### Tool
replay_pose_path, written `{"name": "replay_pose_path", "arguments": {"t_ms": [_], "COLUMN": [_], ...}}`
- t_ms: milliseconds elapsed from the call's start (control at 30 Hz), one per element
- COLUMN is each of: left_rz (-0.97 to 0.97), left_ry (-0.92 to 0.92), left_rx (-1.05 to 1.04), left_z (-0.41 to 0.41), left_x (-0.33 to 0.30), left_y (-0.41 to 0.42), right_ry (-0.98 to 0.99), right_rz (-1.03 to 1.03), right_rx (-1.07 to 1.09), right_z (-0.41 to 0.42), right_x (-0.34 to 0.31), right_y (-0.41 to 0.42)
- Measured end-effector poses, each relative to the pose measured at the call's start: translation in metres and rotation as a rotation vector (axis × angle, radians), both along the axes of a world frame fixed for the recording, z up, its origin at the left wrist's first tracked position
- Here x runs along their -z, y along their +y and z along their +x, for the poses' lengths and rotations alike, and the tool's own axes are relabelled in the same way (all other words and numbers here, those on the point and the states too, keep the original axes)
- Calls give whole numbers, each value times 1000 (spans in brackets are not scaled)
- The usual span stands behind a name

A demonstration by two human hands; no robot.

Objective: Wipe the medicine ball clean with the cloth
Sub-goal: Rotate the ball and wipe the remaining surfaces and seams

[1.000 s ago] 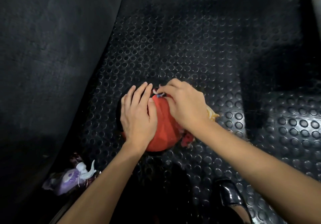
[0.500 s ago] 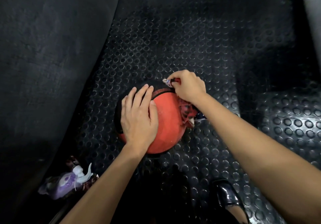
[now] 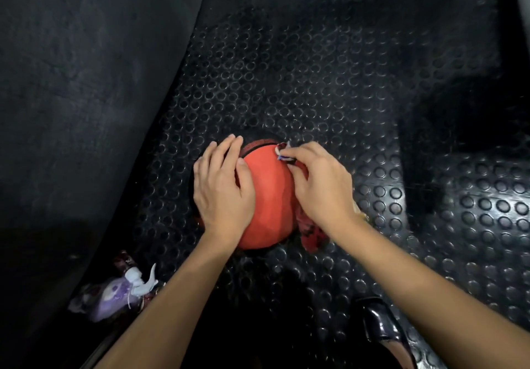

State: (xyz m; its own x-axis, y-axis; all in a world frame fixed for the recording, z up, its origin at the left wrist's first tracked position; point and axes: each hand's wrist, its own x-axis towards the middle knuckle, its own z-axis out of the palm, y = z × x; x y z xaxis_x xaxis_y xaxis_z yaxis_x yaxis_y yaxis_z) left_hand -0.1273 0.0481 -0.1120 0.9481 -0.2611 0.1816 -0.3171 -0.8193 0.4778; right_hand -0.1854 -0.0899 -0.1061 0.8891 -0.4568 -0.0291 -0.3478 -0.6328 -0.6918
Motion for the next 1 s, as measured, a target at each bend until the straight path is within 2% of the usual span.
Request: {"name": "replay_pose_path", "arguments": {"t_ms": [67,133,300,400,467,500,567,633,667,700,767,900,933,1000], "left_rz": [-8,-26,-44,-66,-80,-83,-79,-75,-73,-73,-75,-72,-73,-70], "left_ry": [8,18,46,90,114,118,117,115,115,113,112,118,119,125], "left_rx": [-17,-39,-61,-102,-130,-140,-148,-143,-137,-130,-124,-140,-143,-147], "left_z": [3,4,18,30,33,33,31,29,27,27,26,27,28,29], "left_x": [1,2,-1,-4,-5,-6,-6,-6,-5,-5,-5,-5,-5,-5], "left_y": [2,3,-1,0,-1,-2,-3,-4,-4,-3,-3,-3,-3,-3], "right_ry": [-62,-70,79,131,131,134,168,259,262,240,168,91,103,58], "right_rz": [14,150,981,1236,1221,1084,575,41,-93,-110,90,908,993,940], "right_rx": [-53,-35,246,313,310,285,210,248,302,357,435,484,437,334], "right_z": [-6,-2,10,6,1,-2,-3,-4,-4,-3,0,4,4,7], "right_x": [1,2,-9,-4,4,7,12,12,6,5,3,1,2,9], "right_y": [3,-3,-29,-38,-41,-42,-45,-45,-43,-43,-45,-48,-45,-36]}}
